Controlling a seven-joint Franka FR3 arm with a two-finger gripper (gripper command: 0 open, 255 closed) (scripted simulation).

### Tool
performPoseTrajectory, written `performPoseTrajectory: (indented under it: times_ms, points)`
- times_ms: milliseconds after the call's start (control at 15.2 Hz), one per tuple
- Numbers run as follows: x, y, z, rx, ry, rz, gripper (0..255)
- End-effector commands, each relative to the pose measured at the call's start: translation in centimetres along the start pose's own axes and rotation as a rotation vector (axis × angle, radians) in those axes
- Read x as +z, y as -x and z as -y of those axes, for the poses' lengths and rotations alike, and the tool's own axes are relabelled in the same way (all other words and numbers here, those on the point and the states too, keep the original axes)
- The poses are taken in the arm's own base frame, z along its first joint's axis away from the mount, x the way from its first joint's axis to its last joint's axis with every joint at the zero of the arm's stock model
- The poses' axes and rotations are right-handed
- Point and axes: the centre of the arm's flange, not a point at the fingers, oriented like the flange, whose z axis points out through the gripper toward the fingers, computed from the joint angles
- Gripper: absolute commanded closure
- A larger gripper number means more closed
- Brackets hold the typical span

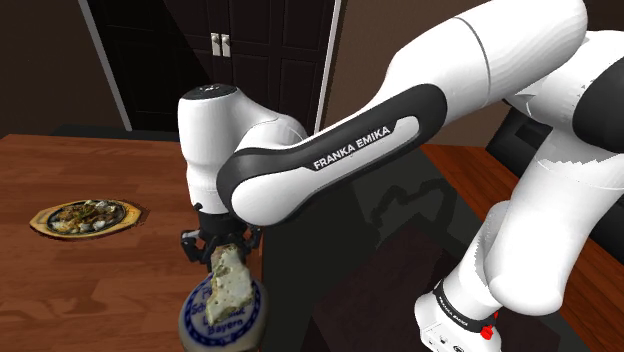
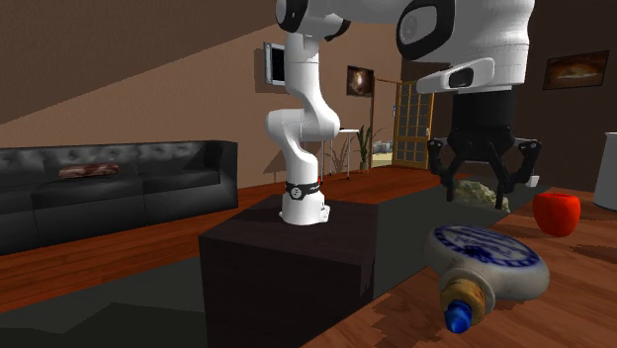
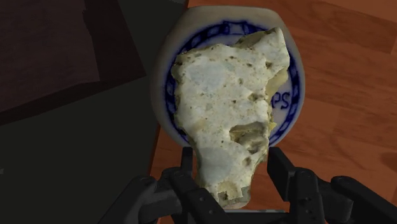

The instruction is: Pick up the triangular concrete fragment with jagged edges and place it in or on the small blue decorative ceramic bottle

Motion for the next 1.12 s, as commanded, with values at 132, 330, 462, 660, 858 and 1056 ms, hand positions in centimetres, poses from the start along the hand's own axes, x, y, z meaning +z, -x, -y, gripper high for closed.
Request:
performPoseTrajectory:
  times_ms: [132, 330, 462, 660, 858, 1056]
  points:
    - [0.1, 0.0, 0.0, 0.0, -0.001, 0.0, 255]
    - [0.1, 0.0, 0.0, 0.0, -0.001, 0.0, 0]
    - [0.1, 0.0, 0.0, 0.0, -0.001, 0.0, 0]
    - [0.1, 0.0, 0.0, 0.0, -0.001, 0.0, 0]
    - [-3.9, 0.0, 0.0, 0.0, -0.001, 0.0, 0]
    - [-4.9, 0.0, 0.0, 0.0, -0.001, 0.0, 0]
